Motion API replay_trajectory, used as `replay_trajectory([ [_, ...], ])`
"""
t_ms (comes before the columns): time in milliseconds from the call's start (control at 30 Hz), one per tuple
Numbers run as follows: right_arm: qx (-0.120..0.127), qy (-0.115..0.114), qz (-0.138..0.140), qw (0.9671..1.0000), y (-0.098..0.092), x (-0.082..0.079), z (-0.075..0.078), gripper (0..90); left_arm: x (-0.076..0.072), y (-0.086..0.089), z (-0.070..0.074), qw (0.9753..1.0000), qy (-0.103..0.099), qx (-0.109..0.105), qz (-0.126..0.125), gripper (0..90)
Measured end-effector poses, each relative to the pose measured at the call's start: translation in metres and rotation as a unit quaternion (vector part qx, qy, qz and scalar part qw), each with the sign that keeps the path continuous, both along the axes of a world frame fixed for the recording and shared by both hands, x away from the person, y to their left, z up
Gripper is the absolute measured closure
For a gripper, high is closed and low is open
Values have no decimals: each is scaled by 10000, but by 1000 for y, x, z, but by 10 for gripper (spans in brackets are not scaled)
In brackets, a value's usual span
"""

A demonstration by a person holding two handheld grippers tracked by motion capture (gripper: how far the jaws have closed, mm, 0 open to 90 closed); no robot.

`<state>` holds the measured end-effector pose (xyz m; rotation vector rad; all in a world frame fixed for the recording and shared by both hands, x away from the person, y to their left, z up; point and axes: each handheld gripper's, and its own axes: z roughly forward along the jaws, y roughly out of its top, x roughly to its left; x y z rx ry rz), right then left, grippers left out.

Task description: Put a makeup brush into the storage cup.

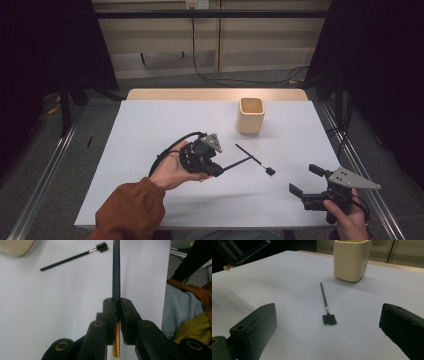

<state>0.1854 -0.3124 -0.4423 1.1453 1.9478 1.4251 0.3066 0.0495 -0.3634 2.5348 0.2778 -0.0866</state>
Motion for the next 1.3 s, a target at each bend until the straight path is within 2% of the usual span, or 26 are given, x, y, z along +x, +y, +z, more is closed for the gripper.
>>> replay_trajectory([
  [167,-10,1,19,10000,0,0,0,7,2,-1,-2,9992,119,376,33,835],
  [400,-18,-1,29,10000,0,1,0,7,3,-3,-8,9972,174,729,-49,835],
  [533,-21,14,48,10000,1,1,0,7,5,-5,-14,9938,253,1061,-202,835],
  [600,-6,21,46,10000,1,1,0,7,4,-6,-18,9933,288,1108,-137,835],
  [700,-16,24,58,10000,1,1,-1,7,4,-6,-23,9904,340,1335,-153,835],
  [733,-17,27,61,10000,1,1,-1,7,2,-7,-25,9909,354,1296,-60,835],
  [767,-16,28,68,10000,1,1,-1,7,4,-6,-25,9894,364,1390,-190,835],
  [833,-23,19,92,10000,2,1,-1,7,4,-5,-26,9893,356,1409,-159,835],
  [867,-8,21,99,9999,2,1,-1,7,4,-4,-26,9898,395,1359,-149,835],
  [1000,-34,22,164,9999,4,1,-1,7,5,0,-25,9896,372,1377,-167,835],
  [1100,-14,25,166,9999,4,2,-1,8,5,3,-25,9912,376,1267,-51,835],
  [1300,109,3,306,9995,5,2,0,11,4,6,-28,9914,414,1233,-107,835],
])
